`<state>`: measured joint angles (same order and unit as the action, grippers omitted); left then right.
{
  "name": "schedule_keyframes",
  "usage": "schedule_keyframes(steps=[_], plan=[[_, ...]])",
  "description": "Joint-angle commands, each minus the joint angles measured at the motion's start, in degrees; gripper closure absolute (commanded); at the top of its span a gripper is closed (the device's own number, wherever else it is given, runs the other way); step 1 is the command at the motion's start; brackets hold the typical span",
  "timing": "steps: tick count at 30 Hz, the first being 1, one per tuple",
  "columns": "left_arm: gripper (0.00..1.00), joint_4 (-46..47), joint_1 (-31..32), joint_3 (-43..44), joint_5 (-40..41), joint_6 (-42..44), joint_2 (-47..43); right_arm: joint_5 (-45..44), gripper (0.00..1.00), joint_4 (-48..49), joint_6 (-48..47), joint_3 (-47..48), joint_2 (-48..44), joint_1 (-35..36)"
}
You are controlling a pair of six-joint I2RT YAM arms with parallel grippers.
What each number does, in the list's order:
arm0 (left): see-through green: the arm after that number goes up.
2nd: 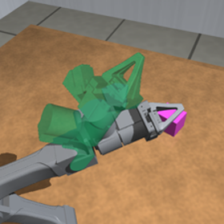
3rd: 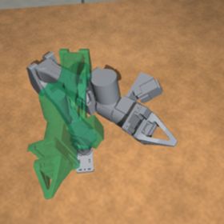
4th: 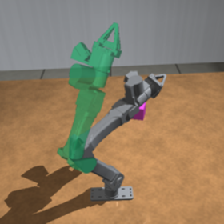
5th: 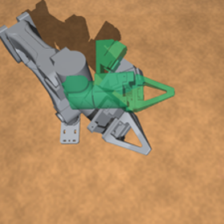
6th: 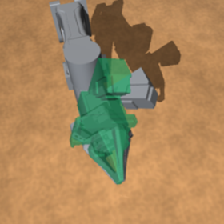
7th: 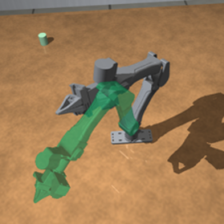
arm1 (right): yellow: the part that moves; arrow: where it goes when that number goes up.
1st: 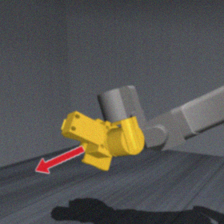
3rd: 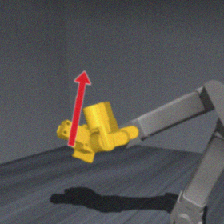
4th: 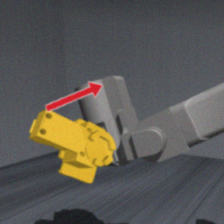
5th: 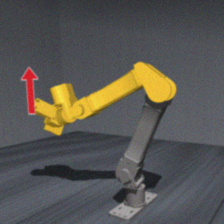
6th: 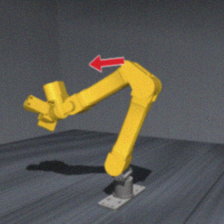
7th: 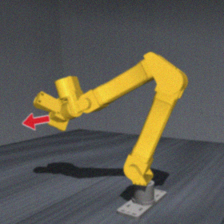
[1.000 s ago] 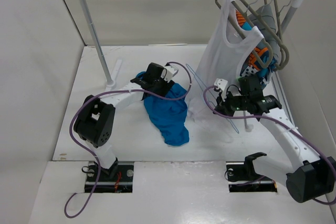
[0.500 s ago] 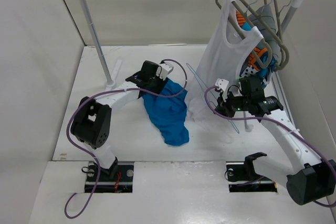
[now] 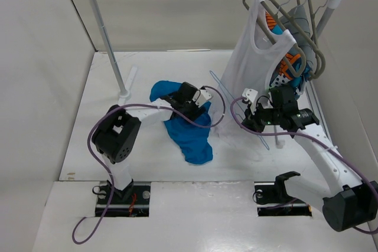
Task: Place the t-shirt on the hanger
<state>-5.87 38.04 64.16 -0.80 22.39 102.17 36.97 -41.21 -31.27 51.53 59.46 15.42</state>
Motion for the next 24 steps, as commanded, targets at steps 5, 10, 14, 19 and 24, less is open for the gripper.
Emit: schedule_keyframes(steps=[5, 10, 14, 19, 24], plan=[[0.30, 0.51, 4.85, -0.70, 1.94, 3.54, -6.53, 0.56, 1.00, 0.43, -0.90, 1.55, -1.54, -0.30], [0.25, -5.02, 5.46, 2.36, 0.63, -0.94, -11.02, 0.03, 1.00, 0.43, -0.90, 1.56, -1.54, -0.30], [0.27, -8.80, 0.03, 6.14, -4.55, -4.54, -13.05, 0.03, 1.00, 0.43, -0.90, 1.56, -1.54, -0.30], [0.50, -11.18, -6.92, 7.38, -5.97, -5.88, -11.21, 0.03, 1.00, 0.43, -0.90, 2.09, -2.07, -0.30], [0.51, -12.41, -7.46, 6.15, -11.85, -4.11, -10.07, -0.50, 1.00, 0.43, -0.90, 2.09, -2.07, -0.30]])
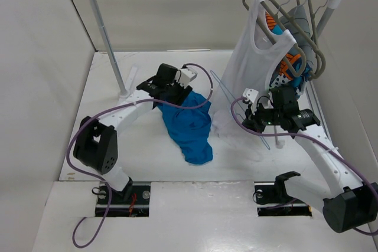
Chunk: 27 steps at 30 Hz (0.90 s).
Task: Place the t-shirt on the hanger
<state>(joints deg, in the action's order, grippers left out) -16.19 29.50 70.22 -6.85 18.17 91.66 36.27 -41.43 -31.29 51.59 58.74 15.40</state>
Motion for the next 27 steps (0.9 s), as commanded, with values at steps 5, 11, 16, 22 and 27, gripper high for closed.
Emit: schedule_keyframes(steps=[5, 11, 16, 22, 27], plan=[[0.43, -0.08, 1.09, 0.62, -7.83, -1.39, 2.29, 0.20, 1.00, 0.65, -0.88, 2.02, -1.35, -0.28], [0.40, 1.77, 2.32, 3.69, -6.60, -2.71, 5.45, 0.20, 1.00, 0.65, -0.88, 1.49, -1.35, -0.28], [0.38, 4.49, 3.64, 5.10, -0.98, -5.68, 8.36, 0.20, 1.00, 0.65, -0.88, 1.49, -1.35, -0.28], [0.42, 6.69, 3.64, 6.34, 2.11, -7.63, 9.59, 0.20, 1.00, 1.18, -0.88, 0.97, -0.83, 0.24], [0.49, 7.84, 3.64, 6.34, 3.78, -8.24, 9.59, 0.20, 1.00, 1.70, -0.88, 0.97, -0.30, 0.25]])
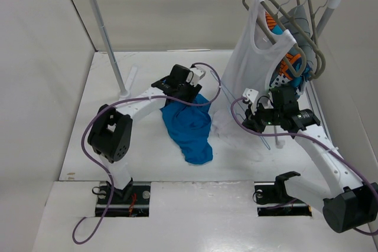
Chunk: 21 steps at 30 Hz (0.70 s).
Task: Place the t-shirt on the hanger
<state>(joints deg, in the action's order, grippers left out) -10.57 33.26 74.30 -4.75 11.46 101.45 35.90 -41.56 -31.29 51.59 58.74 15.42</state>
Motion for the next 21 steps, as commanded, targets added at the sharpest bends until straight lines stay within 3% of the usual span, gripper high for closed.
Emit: schedule_keyframes(steps=[1, 3, 9, 15, 21], plan=[[0.51, 2.22, -0.12, 2.25, 1.68, -1.53, 0.32, 0.57, 1.00, 1.83, -0.88, 0.97, -0.29, 0.22], [0.60, 2.22, -0.12, 2.25, 1.68, -1.53, 0.33, 1.10, 1.00, 1.83, -0.88, 0.97, -0.29, 0.22], [0.69, 2.22, -0.12, 0.58, 1.06, 0.75, 0.94, 1.10, 1.00, 1.83, -0.88, 0.97, -0.29, 0.22], [1.00, 2.22, -0.65, -0.56, 2.82, 1.98, -0.19, 1.10, 1.00, 0.78, -1.49, 1.49, -0.29, 0.75], [1.00, -2.61, -3.19, 3.30, 4.66, 5.84, -3.80, 8.56, 1.00, -1.67, -6.33, -1.22, -1.52, 4.18]])
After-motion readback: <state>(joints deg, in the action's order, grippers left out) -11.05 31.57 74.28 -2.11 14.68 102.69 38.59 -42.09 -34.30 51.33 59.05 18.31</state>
